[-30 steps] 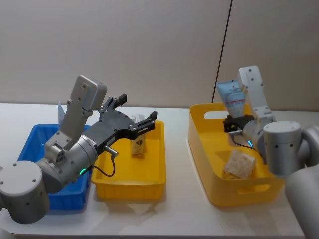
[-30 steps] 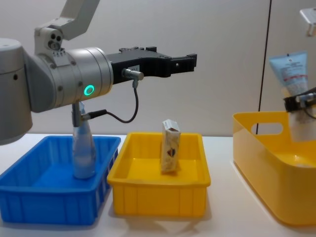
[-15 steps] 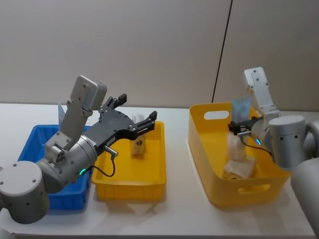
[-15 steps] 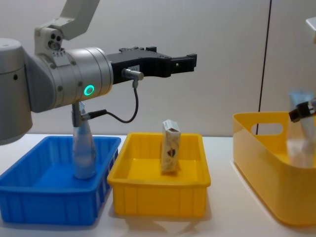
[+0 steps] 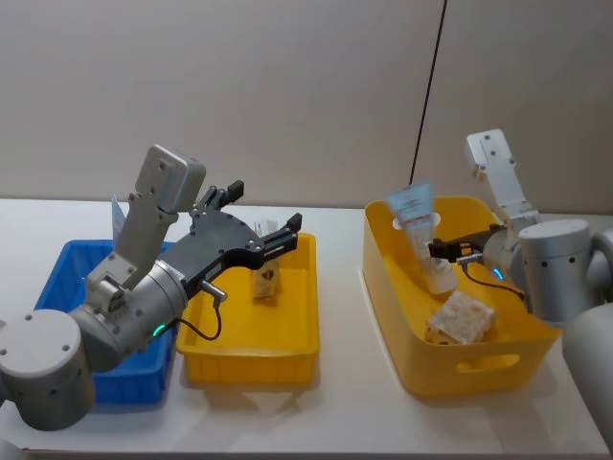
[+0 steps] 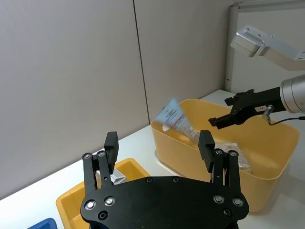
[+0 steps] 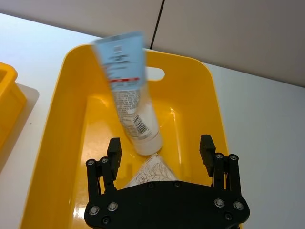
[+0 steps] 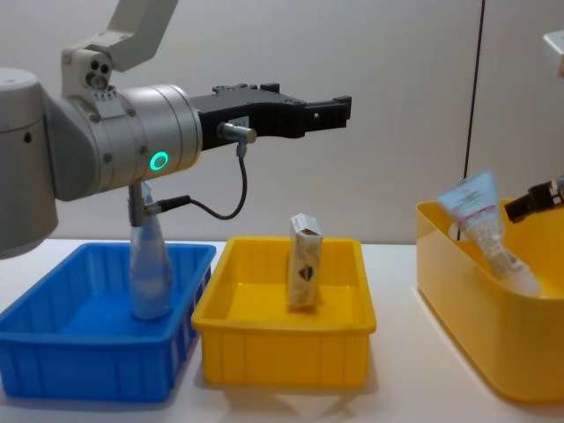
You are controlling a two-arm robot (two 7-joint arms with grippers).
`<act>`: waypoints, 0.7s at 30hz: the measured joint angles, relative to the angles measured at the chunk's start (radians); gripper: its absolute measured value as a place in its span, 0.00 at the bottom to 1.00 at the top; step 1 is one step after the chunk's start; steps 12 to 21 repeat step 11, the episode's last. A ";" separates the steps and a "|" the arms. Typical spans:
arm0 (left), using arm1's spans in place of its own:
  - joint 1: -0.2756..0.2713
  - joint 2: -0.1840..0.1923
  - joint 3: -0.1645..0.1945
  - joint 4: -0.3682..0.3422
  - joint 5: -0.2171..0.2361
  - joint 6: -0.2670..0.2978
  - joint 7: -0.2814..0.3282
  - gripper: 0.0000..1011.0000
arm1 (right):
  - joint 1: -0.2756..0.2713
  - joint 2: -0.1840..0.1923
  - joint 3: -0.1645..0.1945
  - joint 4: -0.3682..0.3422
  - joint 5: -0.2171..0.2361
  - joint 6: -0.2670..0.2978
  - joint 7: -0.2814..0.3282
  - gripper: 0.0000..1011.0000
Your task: Bimanual collaborative sorting of washing and personal care products
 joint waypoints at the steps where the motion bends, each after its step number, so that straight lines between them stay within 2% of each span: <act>1: 0.000 0.000 0.000 0.000 0.000 0.000 0.000 0.99 | -0.001 0.000 0.000 -0.003 0.000 0.001 0.002 0.99; 21: 0.000 0.000 0.000 0.000 0.000 0.000 0.000 0.99 | -0.010 0.003 0.003 -0.021 0.000 0.008 0.016 0.99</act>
